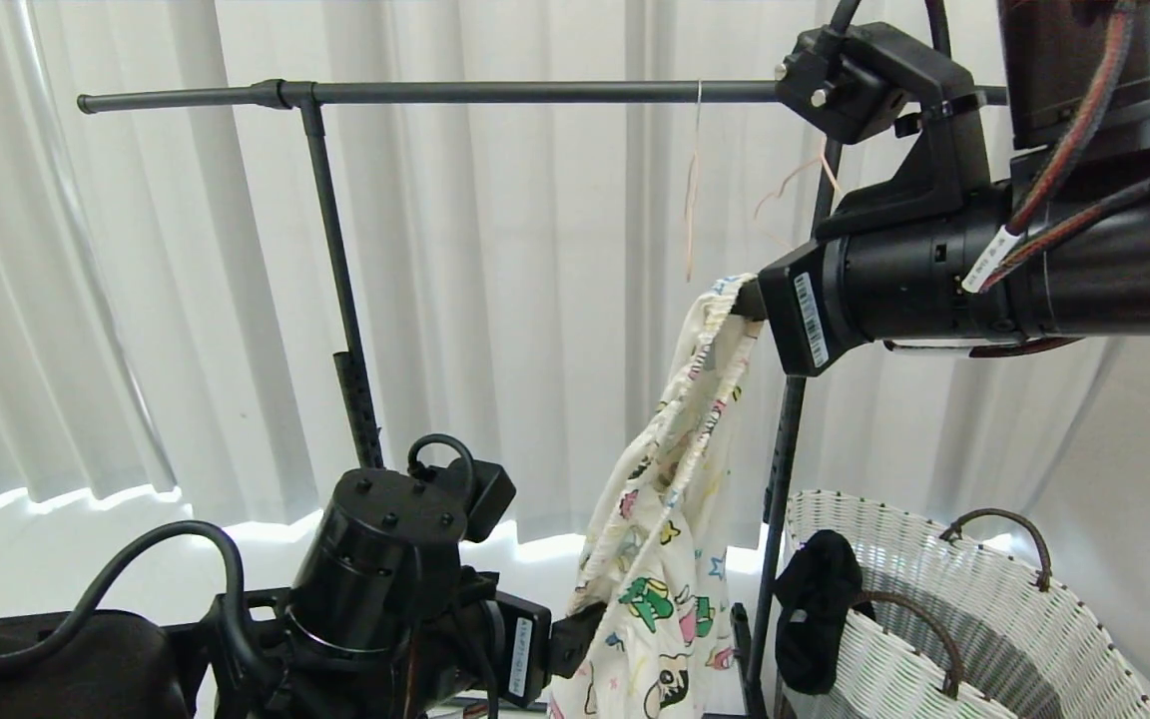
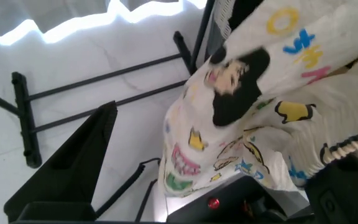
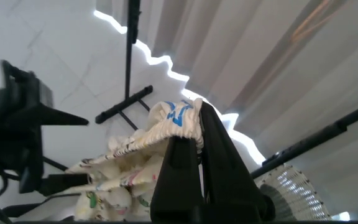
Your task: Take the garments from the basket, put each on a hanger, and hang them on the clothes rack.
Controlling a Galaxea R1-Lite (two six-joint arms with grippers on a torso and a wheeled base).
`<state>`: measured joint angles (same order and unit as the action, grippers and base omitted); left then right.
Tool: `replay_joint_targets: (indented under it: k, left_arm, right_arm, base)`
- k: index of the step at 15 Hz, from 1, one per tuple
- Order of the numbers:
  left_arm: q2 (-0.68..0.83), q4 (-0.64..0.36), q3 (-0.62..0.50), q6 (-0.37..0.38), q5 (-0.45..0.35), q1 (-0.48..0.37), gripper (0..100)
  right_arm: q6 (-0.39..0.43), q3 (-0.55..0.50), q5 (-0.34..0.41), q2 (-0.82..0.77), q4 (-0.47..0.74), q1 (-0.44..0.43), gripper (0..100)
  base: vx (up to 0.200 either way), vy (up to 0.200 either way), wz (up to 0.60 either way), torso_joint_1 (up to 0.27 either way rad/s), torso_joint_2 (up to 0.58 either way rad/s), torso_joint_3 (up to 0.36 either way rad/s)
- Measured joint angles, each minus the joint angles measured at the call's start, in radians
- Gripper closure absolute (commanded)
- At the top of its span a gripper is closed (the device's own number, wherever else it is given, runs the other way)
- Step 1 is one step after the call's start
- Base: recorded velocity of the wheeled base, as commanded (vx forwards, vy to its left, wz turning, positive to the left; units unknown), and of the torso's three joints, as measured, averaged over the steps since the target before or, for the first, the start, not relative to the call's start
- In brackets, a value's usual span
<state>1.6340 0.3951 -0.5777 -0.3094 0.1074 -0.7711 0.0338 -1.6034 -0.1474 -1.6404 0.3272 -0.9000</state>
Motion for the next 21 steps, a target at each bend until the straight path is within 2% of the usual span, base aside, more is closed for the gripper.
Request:
replay_joint_targets:
  k: [1,2,5,6,8,10,12,14,16,19,21]
  left_arm:
    - [-0.012,0.001,0.016,0.0,0.006,0.0,0]
    - [-0.024,0.003,0.034,0.0,0.009,0.001,100]
    - [-0.052,0.027,0.067,0.006,0.013,0.001,100]
    - [-0.06,0.035,0.071,0.029,0.017,0.001,100]
    - [-0.076,0.05,0.074,0.102,0.023,0.001,100]
    - [-0.097,0.076,0.07,0.266,0.021,0.013,100]
    - [-0.124,0.054,0.014,0.316,0.019,0.046,100]
    - [-0.146,-0.077,-0.083,0.32,0.017,0.062,100]
    - [-0.163,-0.282,-0.271,0.319,0.011,0.068,100]
    - [-0.168,-0.57,-0.612,0.319,0.002,0.073,100]
    - [-0.158,-0.735,-0.83,0.315,0.0,0.074,100]
  right_arm:
    - [0.001,0.007,0.0,0.008,0.0,0.007,100]
    - [0.001,0.011,0.0,0.013,0.0,0.01,100]
    - [0.001,0.016,-0.014,0.021,0.0,0.013,100]
    - [0.001,0.029,-0.031,0.025,0.0,0.014,100]
    - [-0.001,0.084,-0.059,0.048,0.0,0.016,100]
    - [-0.002,0.183,-0.068,0.099,-0.001,0.032,100]
    - [-0.002,0.294,-0.071,0.169,-0.002,0.051,100]
    - [0.001,0.355,-0.072,0.23,-0.002,0.061,100]
    - [0.018,0.349,-0.079,0.275,-0.003,0.065,100]
    - [0.022,0.27,-0.091,0.301,-0.003,0.1,100]
    - [0.027,0.177,-0.091,0.295,0.002,0.124,100]
  base:
    - [0.0,0.0,0.0,0.0,0.0,0.0]
    - [0.0,0.0,0.0,0.0,0.0,0.0]
    - [0.0,0.0,0.0,0.0,0.0,0.0]
    - [0.0,0.0,0.0,0.0,0.0,0.0]
    - [0.0,0.0,0.0,0.0,0.0,0.0]
    - [0.0,0.0,0.0,0.0,0.0,0.0]
    - [0.0,0.0,0.0,0.0,0.0,0.0]
    - [0.0,0.0,0.0,0.0,0.0,0.0]
    - [0.0,0.0,0.0,0.0,0.0,0.0]
    - [0.0,0.0,0.0,0.0,0.0,0.0]
    - [0.0,0.0,0.0,0.0,0.0,0.0]
